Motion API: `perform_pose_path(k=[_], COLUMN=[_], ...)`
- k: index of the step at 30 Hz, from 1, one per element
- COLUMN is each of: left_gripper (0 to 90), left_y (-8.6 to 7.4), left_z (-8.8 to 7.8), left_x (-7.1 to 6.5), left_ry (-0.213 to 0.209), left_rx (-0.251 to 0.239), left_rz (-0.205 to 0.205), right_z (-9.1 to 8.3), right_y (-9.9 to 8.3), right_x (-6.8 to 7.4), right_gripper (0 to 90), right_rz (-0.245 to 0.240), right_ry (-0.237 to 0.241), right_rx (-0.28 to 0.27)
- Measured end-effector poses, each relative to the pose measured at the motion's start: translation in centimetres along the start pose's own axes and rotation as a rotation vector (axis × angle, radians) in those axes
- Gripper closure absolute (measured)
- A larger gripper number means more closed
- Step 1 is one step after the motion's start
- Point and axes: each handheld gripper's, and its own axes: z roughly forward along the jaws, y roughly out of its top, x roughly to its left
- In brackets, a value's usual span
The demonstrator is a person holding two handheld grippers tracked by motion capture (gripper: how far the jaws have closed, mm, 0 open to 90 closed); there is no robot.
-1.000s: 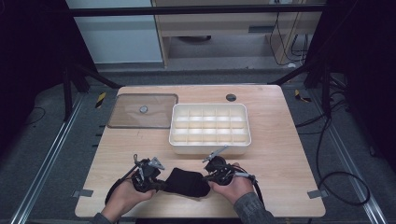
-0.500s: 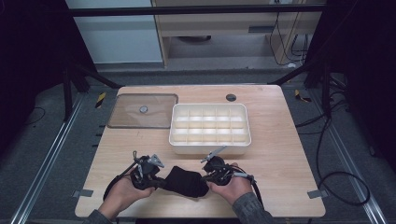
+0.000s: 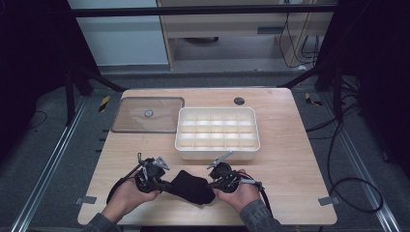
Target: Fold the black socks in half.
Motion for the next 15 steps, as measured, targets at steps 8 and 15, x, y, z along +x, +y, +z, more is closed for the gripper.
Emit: perform_pose_path(k=[8, 15], left_gripper=[83.5, 83.4], left_y=[0.16, 0.66], left_z=[-0.37, -0.75], left_x=[-0.22, -0.97], left_ry=[-0.002, -0.002], left_rx=[0.001, -0.009], left_rz=[0.014, 0.038], right_z=[0.31, 0.49], right_y=[0.04, 0.09], right_x=[-0.01, 0.00], right_gripper=[86.3, 86.4], right_rz=[0.005, 0.008], right_ry=[0.002, 0.003], right_rx=[0.003, 0.003])
